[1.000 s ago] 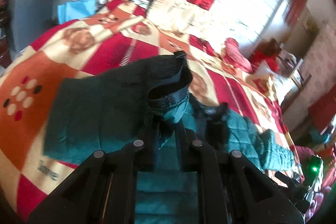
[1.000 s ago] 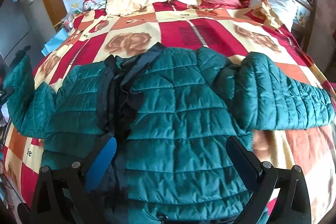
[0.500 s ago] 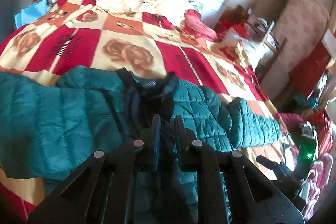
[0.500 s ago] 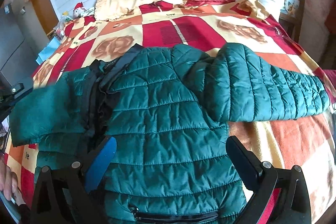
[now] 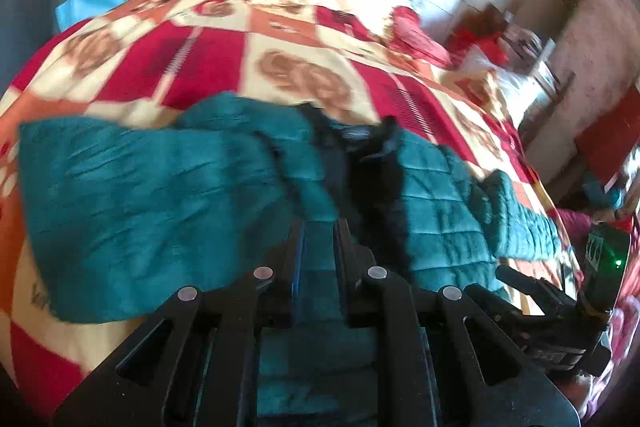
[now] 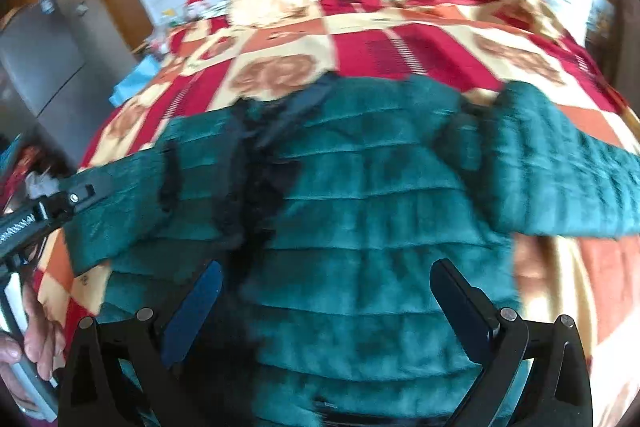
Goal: Fold large clothes
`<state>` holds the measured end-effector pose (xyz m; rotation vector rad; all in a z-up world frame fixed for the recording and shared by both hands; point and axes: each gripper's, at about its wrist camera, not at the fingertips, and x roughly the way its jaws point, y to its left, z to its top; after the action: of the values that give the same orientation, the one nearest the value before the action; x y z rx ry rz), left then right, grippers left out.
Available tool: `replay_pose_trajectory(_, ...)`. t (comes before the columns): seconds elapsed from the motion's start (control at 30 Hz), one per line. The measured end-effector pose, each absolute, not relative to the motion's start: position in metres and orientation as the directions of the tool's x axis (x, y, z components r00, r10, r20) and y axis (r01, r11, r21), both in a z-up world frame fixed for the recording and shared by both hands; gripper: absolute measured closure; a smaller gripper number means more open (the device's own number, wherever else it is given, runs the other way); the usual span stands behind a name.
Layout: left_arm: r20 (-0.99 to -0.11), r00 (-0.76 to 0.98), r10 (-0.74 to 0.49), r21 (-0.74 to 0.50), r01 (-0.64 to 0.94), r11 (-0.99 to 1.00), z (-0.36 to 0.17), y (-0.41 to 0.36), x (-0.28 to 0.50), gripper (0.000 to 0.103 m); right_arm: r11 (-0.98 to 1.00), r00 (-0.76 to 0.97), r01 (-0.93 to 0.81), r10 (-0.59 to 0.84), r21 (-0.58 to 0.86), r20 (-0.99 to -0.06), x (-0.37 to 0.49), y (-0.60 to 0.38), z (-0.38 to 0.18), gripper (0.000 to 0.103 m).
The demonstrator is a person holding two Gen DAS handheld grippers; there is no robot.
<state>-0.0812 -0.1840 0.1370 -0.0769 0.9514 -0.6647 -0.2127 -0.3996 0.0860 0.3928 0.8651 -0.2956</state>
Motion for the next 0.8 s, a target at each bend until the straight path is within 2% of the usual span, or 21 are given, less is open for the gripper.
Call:
replay_pose_trajectory(0.03, -0.724, 0.409, -0.555, -0.353, 0.473, 0.808, 0.136, -0.172, -0.078, 0.089, 0.901, 0.629, 0.365, -0.052, 0.236, -0.775, -0.203, -0.390, 0.086, 0.000)
replay_pose_trajectory(0.07, -0.721, 0.425, -0.547, -0.356, 0.449, 0.819, 0.135, -0.158, -0.075, 0.082, 0.909, 0.641, 0.325, -0.008, 0.262, -0.767, -0.194, -0.380, 0.086, 0.000)
replay_pose_trajectory(0.1, -0.720, 0.446, -0.532, -0.356, 0.421, 0.834, 0.134, -0.142, -0.072, 0.063, 0.913, 0.648, 0.294, 0.027, 0.283, -0.761, -0.186, -0.372, 0.086, 0.000)
replay_pose_trajectory(0.17, -0.707, 0.488, -0.512, -0.357, 0.378, 0.854, 0.133, -0.117, -0.069, 0.041, 0.919, 0.659, 0.235, 0.089, 0.317, -0.747, -0.168, -0.355, 0.084, 0.000)
replay_pose_trajectory(0.4, -0.689, 0.582, -0.432, -0.349, 0.256, 0.902, 0.124, -0.051, -0.065, 0.040, 0.919, 0.655, 0.144, 0.191, 0.368, -0.732, -0.082, -0.312, 0.068, 0.000)
replay_pose_trajectory(0.57, -0.693, 0.587, -0.417, -0.390, 0.181, 0.903, 0.108, -0.021, -0.059, 0.040, 0.929, 0.599, 0.150, 0.186, 0.338, -0.779, -0.030, -0.299, 0.042, 0.000)
replay_pose_trajectory(0.63, -0.706, 0.571, -0.419, -0.401, 0.165, 0.901, 0.100, -0.017, -0.054, 0.040, 0.923, 0.571, 0.163, 0.199, 0.348, -0.796, -0.016, -0.298, 0.028, 0.005)
replay_pose_trajectory(0.67, -0.710, 0.566, -0.419, -0.403, 0.161, 0.901, 0.099, -0.016, -0.053, 0.040, 0.917, 0.573, 0.157, 0.218, 0.366, -0.790, -0.011, -0.296, 0.023, 0.022)
replay_pose_trajectory(0.7, -0.711, 0.564, -0.419, -0.406, 0.157, 0.900, 0.097, -0.015, -0.054, 0.040, 0.917, 0.581, 0.150, 0.220, 0.369, -0.784, -0.010, -0.296, 0.023, 0.053)
replay_pose_trajectory(0.73, -0.712, 0.564, -0.420, -0.412, 0.149, 0.899, 0.096, -0.014, -0.053, 0.040, 0.917, 0.593, 0.139, 0.225, 0.373, -0.773, -0.010, -0.295, 0.024, 0.072)
replay_pose_trajectory(0.77, -0.710, 0.565, -0.421, -0.416, 0.145, 0.898, 0.095, -0.013, -0.053, 0.040, 0.914, 0.607, 0.132, 0.231, 0.383, -0.760, -0.012, -0.295, 0.028, 0.077)
replay_pose_trajectory(0.8, -0.707, 0.568, -0.422, -0.422, 0.140, 0.896, 0.095, -0.013, -0.054, 0.040, 0.912, 0.623, 0.127, 0.233, 0.390, -0.747, -0.015, -0.297, 0.032, 0.087)
